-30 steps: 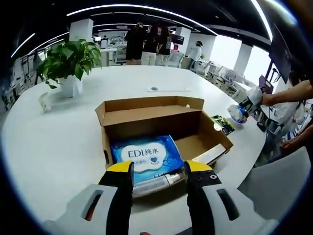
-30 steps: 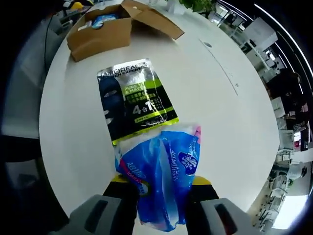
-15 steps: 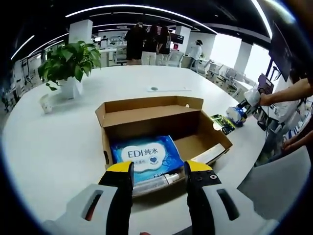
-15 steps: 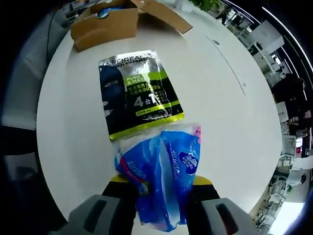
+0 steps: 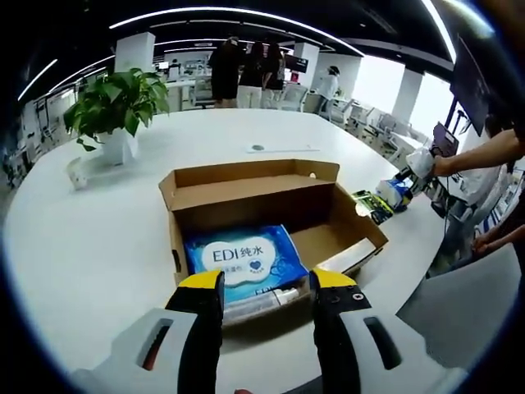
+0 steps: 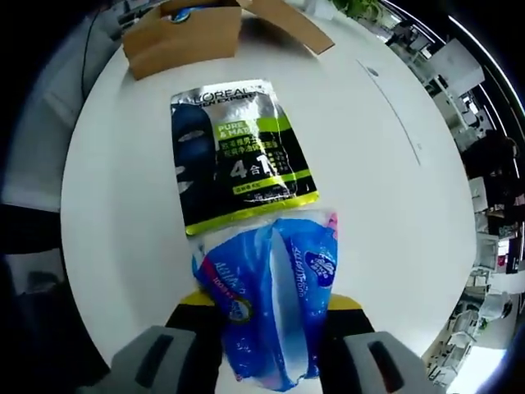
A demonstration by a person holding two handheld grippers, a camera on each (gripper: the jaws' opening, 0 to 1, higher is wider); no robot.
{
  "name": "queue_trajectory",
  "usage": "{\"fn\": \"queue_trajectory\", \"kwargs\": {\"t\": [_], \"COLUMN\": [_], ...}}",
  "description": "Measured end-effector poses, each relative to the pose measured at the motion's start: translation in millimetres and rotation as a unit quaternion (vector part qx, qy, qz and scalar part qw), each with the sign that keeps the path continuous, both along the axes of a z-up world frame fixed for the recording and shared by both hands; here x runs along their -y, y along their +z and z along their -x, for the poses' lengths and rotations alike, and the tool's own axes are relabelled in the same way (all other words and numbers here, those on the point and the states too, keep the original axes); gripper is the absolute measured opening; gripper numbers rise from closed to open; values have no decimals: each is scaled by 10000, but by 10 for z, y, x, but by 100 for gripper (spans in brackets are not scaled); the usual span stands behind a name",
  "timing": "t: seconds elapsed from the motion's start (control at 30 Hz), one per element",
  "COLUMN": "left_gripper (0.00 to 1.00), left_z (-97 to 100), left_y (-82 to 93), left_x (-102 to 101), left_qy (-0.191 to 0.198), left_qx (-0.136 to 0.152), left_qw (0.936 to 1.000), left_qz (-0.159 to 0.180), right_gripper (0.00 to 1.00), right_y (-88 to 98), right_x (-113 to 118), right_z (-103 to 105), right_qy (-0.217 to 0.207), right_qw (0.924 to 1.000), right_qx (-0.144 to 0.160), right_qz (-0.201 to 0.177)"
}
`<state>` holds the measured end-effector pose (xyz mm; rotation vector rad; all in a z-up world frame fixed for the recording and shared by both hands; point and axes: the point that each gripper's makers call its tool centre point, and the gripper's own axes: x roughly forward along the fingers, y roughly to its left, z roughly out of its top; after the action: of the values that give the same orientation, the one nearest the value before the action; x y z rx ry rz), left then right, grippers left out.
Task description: Operate the shoe box by opening the lid, removing the specified soft item, and placing it in the target area until the item is outside and the box remains undamaged.
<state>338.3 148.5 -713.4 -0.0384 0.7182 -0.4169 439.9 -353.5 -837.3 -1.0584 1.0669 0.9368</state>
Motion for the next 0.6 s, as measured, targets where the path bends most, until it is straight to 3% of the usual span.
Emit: {"fn": "queue_trajectory", "kwargs": {"t": [0.33, 0.6], "left_gripper": [42, 43], "left_z": [-27, -54], "left_y": [20, 52], "left_x": [44, 97], "left_qy": [-141, -287], "left_qx": [44, 114], "left_qw": [9999, 9994], "left_qz": [73, 177], "right_gripper": [45, 44], "right_y": [126, 332], "right_x": [-31, -54], "right_z": [51, 69], "right_qy": [5, 127], "right_qw": [10000, 9997], "right_qx": [34, 155], "right_qz": [33, 115]}}
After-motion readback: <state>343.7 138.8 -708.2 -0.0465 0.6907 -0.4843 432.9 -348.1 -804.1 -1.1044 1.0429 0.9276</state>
